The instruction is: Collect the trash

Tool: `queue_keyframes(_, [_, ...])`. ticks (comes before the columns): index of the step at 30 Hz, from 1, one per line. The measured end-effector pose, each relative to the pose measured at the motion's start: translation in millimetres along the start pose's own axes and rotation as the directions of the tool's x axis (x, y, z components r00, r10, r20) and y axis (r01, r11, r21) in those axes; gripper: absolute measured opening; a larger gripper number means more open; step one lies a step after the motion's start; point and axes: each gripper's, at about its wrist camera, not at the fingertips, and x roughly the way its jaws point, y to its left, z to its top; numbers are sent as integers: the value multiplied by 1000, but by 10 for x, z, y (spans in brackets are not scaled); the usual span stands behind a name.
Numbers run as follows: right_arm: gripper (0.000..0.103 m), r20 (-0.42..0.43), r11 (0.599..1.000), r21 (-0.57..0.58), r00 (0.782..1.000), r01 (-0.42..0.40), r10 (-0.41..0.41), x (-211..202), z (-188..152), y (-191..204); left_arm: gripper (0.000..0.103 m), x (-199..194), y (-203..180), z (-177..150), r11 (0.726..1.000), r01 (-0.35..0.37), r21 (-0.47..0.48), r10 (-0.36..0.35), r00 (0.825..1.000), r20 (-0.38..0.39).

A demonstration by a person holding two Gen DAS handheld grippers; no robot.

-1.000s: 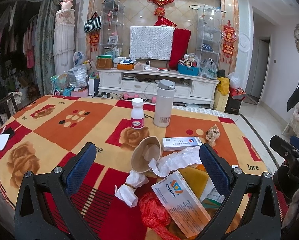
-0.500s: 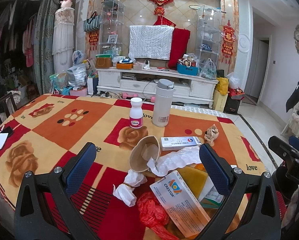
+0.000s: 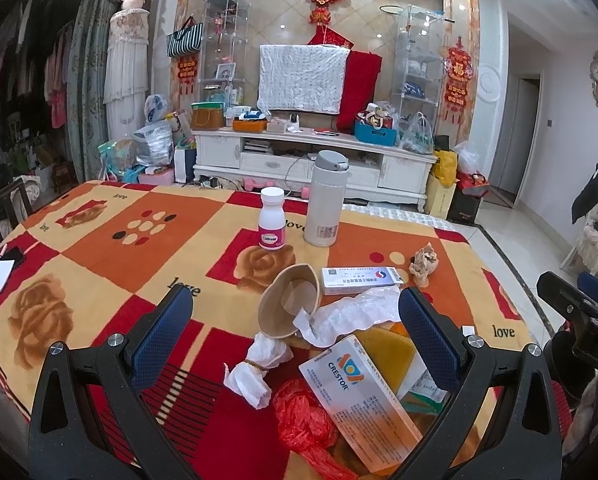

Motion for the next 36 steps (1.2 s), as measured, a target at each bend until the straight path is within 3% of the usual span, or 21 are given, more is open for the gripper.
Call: queue_keyframes(36, [103, -37, 1000, -1, 999, -16, 16, 47, -48, -55, 102, 167, 63, -72, 1000, -4, -17, 3, 997, -72])
